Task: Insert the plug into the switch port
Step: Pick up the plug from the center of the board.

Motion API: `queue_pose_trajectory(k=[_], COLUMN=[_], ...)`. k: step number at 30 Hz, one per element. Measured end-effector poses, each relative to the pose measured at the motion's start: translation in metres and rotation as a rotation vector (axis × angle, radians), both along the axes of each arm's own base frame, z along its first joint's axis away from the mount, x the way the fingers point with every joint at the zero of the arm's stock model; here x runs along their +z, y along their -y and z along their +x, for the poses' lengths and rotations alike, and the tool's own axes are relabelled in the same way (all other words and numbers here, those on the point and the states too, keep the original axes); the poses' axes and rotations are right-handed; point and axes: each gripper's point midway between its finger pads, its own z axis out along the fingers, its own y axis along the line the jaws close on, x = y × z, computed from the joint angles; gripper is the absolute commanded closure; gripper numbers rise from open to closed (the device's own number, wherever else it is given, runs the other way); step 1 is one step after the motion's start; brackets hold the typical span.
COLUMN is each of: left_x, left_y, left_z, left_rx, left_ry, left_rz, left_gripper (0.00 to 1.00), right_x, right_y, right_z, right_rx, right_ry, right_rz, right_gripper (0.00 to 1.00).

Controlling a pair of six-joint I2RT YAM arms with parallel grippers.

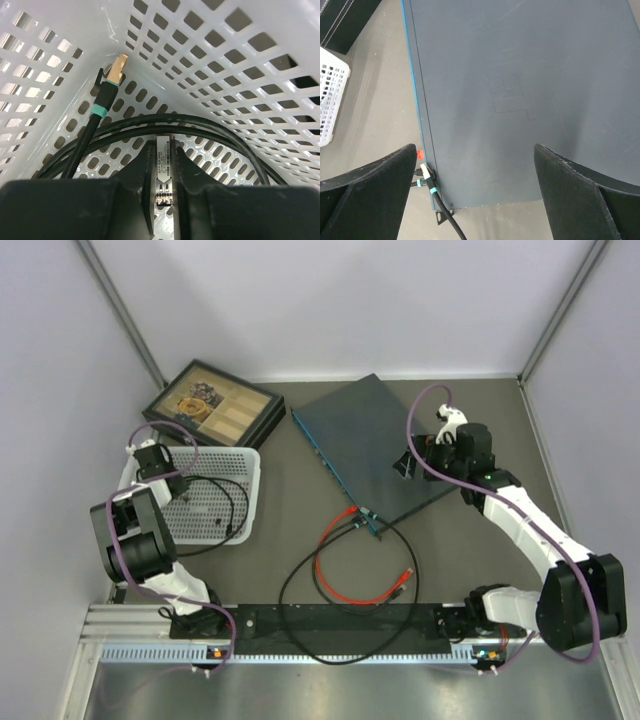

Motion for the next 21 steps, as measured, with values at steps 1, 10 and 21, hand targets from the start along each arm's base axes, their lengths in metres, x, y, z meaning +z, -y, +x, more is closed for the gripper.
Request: queue_pose_trajectory(k=[1,10,21], left_x=[0.001,0.022,0.140], left_y=[0.000,0.018,0.069], left_z=[0.000,-0.012,-0.015], left_rx=[-0.002,-0.010,-0.135], left_ry=[-0.001,-0.002,0.284], left_rz=[-0.004,-0.063,0.007], left_gripper=[0.93,1.00,1.00], right_x=[0.001,0.009,0.025], right_y=[0.000,0.001,-0.007], right_z=[0.000,-0.001,-0.008], right_rx=[0.000,-0.002,0.043], right_ry=[0.002,0.026,0.061], right_rz=[0.000,0.005,0.044], right_gripper=[0.01,0.01,0.01])
